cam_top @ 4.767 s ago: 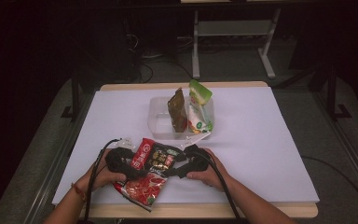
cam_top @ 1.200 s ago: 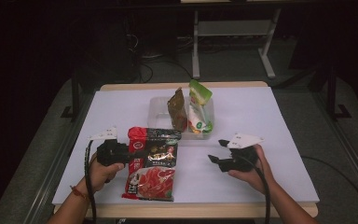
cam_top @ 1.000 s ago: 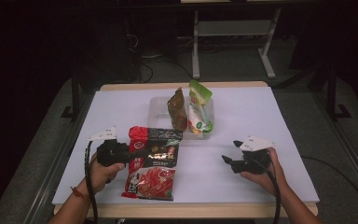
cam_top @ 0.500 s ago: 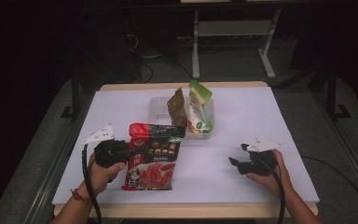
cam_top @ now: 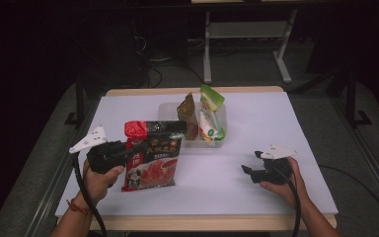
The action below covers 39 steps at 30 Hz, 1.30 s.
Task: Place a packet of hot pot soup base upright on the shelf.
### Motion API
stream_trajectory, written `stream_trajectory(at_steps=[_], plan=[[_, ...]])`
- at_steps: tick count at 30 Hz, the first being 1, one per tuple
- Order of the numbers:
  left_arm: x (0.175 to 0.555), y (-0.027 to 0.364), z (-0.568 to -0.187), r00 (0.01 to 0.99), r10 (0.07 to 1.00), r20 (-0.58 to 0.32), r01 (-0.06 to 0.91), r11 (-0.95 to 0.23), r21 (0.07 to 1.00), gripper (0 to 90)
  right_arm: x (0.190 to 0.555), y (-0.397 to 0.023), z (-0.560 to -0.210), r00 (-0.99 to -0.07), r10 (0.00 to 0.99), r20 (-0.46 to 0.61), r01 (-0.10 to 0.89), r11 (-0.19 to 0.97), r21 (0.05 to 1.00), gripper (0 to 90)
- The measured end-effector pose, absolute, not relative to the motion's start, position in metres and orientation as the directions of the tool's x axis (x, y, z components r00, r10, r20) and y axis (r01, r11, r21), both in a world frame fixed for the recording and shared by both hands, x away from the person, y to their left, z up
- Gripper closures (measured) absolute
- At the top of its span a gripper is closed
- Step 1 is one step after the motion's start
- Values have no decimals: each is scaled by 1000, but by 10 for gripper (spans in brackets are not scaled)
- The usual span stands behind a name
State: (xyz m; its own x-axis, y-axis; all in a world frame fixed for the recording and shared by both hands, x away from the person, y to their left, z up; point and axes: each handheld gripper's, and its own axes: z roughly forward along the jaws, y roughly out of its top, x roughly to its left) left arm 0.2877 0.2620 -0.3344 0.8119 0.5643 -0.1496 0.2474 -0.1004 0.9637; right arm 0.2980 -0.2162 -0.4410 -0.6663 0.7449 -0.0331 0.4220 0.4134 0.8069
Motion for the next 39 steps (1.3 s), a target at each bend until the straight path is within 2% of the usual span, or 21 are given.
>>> stream_trajectory(at_steps=[5,9,18,27,39], plan=[[295,269,-322,765,628,-141,222,-52,974,813,297,-218,-440,-662,749,-34,417,405,814,268],[308,271,-314,691,712,-127,206,-26,978,813,297,-218,-441,-659,752,-30,420,400,814,262],[336,255,-301,618,775,-133,199,9,980,813,298,-218,-442,-656,755,-24,422,393,817,256],[362,236,-307,559,814,-156,220,36,975,812,298,-219,-442,-653,757,-19,422,385,821,251],[395,208,-311,488,866,-110,189,18,982,810,298,-219,-443,-663,748,-13,419,386,822,250]])
